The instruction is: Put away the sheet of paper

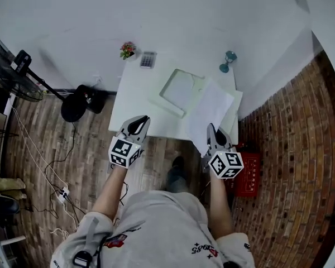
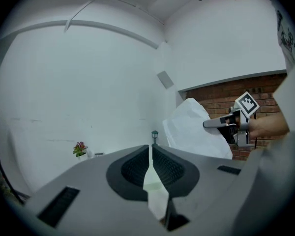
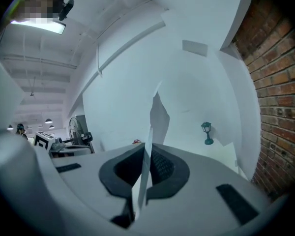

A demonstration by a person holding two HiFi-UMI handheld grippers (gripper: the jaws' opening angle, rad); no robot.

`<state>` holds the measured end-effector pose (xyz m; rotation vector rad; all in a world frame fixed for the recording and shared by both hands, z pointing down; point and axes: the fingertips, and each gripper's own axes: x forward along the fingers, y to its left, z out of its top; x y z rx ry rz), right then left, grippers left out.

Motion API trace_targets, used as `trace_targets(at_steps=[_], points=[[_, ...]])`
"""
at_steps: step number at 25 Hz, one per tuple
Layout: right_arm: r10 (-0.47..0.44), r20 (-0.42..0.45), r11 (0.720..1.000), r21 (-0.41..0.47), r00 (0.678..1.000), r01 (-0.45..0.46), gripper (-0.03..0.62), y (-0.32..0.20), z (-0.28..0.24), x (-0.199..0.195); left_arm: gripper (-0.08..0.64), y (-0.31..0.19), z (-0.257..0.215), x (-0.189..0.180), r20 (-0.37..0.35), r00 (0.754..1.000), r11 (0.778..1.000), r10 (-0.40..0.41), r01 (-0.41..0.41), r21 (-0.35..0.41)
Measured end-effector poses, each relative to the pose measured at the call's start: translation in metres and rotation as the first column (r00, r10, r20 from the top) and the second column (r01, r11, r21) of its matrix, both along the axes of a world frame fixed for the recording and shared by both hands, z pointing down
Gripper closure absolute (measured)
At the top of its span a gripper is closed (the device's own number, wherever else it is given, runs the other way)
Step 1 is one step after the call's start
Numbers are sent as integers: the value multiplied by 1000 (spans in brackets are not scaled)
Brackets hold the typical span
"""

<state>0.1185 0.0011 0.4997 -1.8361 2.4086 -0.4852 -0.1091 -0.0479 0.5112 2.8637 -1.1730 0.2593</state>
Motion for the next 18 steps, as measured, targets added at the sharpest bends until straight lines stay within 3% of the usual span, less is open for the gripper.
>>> trace_targets(at_steps=[10, 18], points=[[-58, 43, 998, -20, 997, 59, 591, -138, -12, 72, 523, -126, -19, 62, -22, 997, 998, -69, 69, -7], [-72, 47, 996, -40, 996, 74, 591, -198, -6, 85, 523, -181, -8, 87, -1, 999, 998, -52, 52, -34]])
